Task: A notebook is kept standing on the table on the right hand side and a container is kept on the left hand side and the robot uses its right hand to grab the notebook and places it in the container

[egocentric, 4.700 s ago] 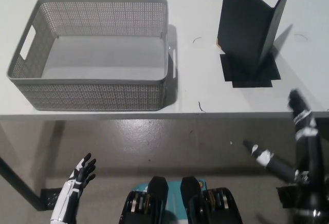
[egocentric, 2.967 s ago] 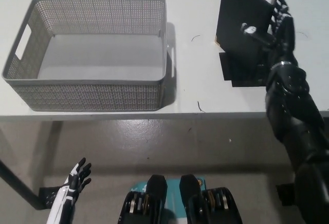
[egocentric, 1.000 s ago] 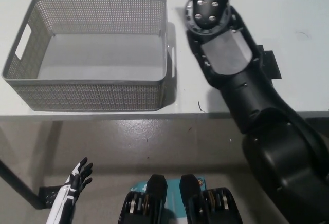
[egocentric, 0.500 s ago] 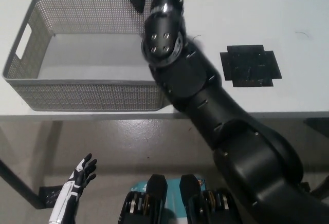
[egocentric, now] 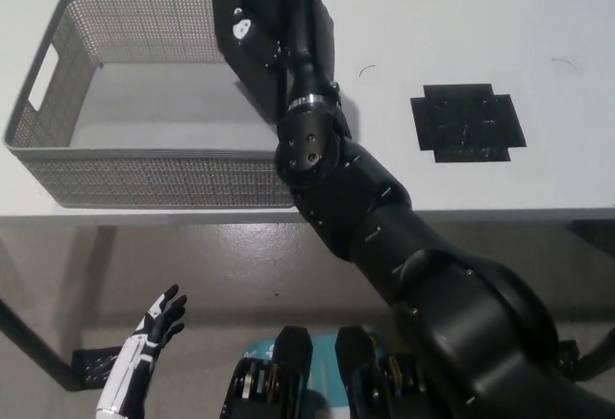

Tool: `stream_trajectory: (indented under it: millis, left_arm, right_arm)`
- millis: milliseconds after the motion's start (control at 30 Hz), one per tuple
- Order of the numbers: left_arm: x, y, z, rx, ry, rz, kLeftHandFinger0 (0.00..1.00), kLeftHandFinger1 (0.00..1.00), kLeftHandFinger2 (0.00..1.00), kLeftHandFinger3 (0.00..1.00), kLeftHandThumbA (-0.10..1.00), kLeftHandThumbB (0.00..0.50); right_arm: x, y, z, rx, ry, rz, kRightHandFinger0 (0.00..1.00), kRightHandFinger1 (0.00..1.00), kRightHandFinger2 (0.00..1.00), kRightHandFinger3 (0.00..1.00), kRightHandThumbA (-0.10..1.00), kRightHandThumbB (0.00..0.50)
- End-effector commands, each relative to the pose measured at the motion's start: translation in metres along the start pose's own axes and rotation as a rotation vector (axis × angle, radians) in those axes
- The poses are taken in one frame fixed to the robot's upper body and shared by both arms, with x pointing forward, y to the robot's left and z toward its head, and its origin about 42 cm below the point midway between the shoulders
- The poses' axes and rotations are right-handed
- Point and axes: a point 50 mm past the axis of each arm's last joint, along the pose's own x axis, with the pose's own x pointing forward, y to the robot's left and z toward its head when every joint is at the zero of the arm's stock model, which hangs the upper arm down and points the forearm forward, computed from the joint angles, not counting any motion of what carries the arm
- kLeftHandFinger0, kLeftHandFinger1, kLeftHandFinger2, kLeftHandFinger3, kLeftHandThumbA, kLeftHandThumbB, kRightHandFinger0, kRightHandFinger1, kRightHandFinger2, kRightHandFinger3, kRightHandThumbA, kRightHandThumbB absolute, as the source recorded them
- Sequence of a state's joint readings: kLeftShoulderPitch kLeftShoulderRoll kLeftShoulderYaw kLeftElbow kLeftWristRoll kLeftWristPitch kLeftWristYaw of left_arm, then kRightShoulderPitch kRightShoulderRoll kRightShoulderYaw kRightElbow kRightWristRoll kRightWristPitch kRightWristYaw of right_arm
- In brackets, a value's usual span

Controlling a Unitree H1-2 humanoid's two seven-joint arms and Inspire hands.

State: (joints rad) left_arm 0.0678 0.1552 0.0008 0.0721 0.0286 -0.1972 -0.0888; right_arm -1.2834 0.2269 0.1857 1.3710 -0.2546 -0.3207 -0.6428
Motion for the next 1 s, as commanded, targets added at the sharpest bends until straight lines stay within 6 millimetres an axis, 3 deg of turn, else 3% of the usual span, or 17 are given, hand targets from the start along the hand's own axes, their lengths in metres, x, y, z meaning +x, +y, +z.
stream_trajectory:
  millis: [0, 67, 133, 167, 300, 333, 400, 467, 533, 633, 733, 767, 867, 967]
  left_arm:
    - [0.004, 0.004, 0.011, 0.027, -0.045, -0.021, 1.0, 1.0, 1.0, 1.0, 1.0, 0.257]
    - [0.005, 0.003, 0.011, 0.027, -0.045, -0.022, 1.0, 1.0, 1.0, 1.0, 1.0, 0.256]
    - [0.005, 0.003, 0.011, 0.027, -0.045, -0.022, 1.0, 1.0, 1.0, 1.0, 1.0, 0.256]
    - [0.005, 0.003, 0.01, 0.018, -0.038, -0.024, 1.0, 1.0, 1.0, 1.0, 1.0, 0.259]
    - [0.005, 0.003, 0.009, 0.012, -0.035, -0.025, 1.0, 1.0, 1.0, 1.0, 1.0, 0.26]
    - [0.006, 0.002, 0.01, 0.039, -0.035, -0.024, 1.0, 1.0, 1.0, 1.0, 1.0, 0.254]
    - [0.007, 0.002, 0.01, 0.045, -0.034, -0.034, 1.0, 1.0, 1.0, 1.0, 1.0, 0.265]
    - [0.007, 0.002, 0.01, 0.045, -0.034, -0.034, 1.0, 1.0, 1.0, 1.0, 1.0, 0.266]
    - [0.012, 0.002, 0.008, 0.046, -0.049, -0.042, 1.0, 1.0, 1.0, 1.0, 1.0, 0.245]
    - [0.011, 0.001, 0.01, 0.027, -0.043, -0.04, 1.0, 1.0, 1.0, 1.0, 1.0, 0.224]
    - [0.016, 0.003, 0.014, 0.043, -0.051, -0.032, 1.0, 1.0, 1.0, 1.0, 1.0, 0.242]
    - [0.017, 0.003, 0.015, 0.05, -0.05, -0.03, 1.0, 1.0, 1.0, 1.0, 1.0, 0.235]
    - [0.019, 0.004, 0.015, 0.057, -0.056, -0.034, 1.0, 1.0, 1.0, 1.0, 1.0, 0.221]
    - [0.019, 0.004, 0.013, 0.068, -0.053, -0.045, 1.0, 1.0, 1.0, 1.0, 1.0, 0.243]
  right_arm:
    - [0.019, -0.006, 0.031, 0.009, -0.17, 0.155, 0.74, 0.98, 1.0, 1.0, 0.59, 0.36]
    - [0.02, -0.007, 0.03, 0.009, -0.171, 0.163, 0.68, 0.88, 1.0, 1.0, 0.6, 0.369]
    - [0.02, -0.007, 0.03, 0.01, -0.171, 0.167, 0.66, 0.86, 1.0, 1.0, 0.6, 0.377]
    - [0.025, -0.011, 0.035, -0.002, -0.194, 0.288, 1.0, 1.0, 1.0, 1.0, 0.81, 0.452]
    - [0.027, -0.012, 0.037, 0.003, -0.198, 0.304, 1.0, 1.0, 1.0, 1.0, 0.86, 0.478]
    - [0.031, -0.014, 0.054, 0.031, -0.254, 0.282, 1.0, 1.0, 1.0, 1.0, 0.87, 0.499]
    - [0.035, -0.019, 0.08, 0.06, -0.343, 0.275, 1.0, 1.0, 1.0, 1.0, 0.94, 0.49]
    - [0.035, -0.019, 0.08, 0.06, -0.342, 0.278, 1.0, 1.0, 1.0, 1.0, 0.94, 0.491]
    - [0.043, -0.04, 0.129, 0.101, -0.459, 0.254, 1.0, 1.0, 1.0, 1.0, 1.0, 0.498]
    - [0.044, -0.077, 0.192, 0.164, -0.61, 0.2, 1.0, 1.0, 1.0, 1.0, 1.0, 0.43]
    - [0.043, -0.112, 0.24, 0.21, -0.695, 0.14, 1.0, 1.0, 1.0, 1.0, 1.0, 0.477]
    - [0.039, -0.133, 0.264, 0.238, -0.735, 0.099, 1.0, 1.0, 1.0, 1.0, 1.0, 0.49]
    - [0.032, -0.171, 0.299, 0.268, -0.808, 0.04, 1.0, 1.0, 1.0, 1.0, 1.0, 0.5]
    - [0.026, -0.213, 0.324, 0.27, -0.914, -0.035, 1.0, 1.0, 1.0, 1.0, 1.0, 0.498]
